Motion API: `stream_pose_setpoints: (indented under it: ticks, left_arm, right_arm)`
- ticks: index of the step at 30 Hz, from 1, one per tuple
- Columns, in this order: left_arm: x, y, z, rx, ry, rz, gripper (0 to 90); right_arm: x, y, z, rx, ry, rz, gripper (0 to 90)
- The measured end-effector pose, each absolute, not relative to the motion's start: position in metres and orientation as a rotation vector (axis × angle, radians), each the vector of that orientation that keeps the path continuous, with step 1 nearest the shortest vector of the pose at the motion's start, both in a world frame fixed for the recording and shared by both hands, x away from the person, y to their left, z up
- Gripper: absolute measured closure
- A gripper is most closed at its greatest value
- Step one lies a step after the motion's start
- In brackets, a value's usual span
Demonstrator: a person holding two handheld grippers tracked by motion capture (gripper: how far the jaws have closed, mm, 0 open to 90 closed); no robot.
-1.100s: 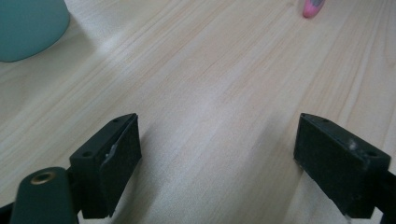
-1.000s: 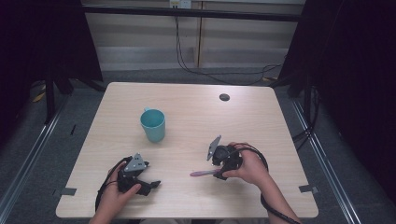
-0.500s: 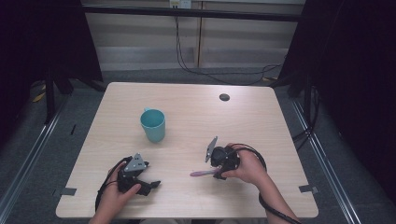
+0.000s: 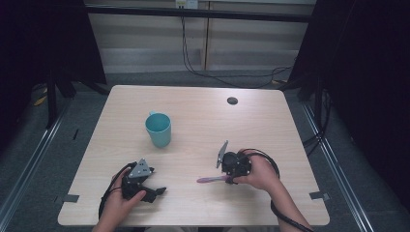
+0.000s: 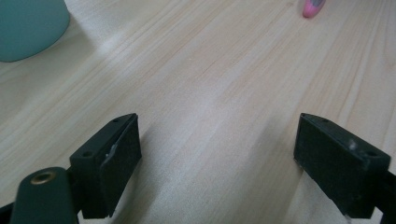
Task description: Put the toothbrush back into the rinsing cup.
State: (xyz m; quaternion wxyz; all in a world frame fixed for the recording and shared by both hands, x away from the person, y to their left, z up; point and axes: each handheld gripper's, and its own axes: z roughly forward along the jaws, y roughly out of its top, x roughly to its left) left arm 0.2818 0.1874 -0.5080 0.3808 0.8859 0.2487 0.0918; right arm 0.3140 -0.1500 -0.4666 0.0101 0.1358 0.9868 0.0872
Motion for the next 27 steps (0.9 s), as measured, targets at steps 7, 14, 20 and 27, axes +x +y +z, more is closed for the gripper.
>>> stream_pose_setpoints:
  ticks: [7, 14, 20, 27]
  left_arm:
    - [0.282, 0.187, -0.508, 2.256, 0.636, 0.234, 14.5]
    - [0.282, 0.188, -0.508, 2.263, 0.63, 0.232, 14.5]
    - [0.282, 0.188, -0.508, 2.261, 0.628, 0.232, 14.5]
    - [0.282, 0.188, -0.508, 2.263, 0.629, 0.233, 14.2]
  right_arm:
    - [0.315, -0.151, -0.466, 0.449, 3.123, 0.283, 79.9]
    - [0.314, -0.15, -0.465, 0.463, 3.13, 0.27, 80.0]
    - [0.313, -0.154, -0.459, 0.44, 3.109, 0.293, 80.0]
    - [0.311, -0.159, -0.456, 0.452, 3.098, 0.292, 80.0]
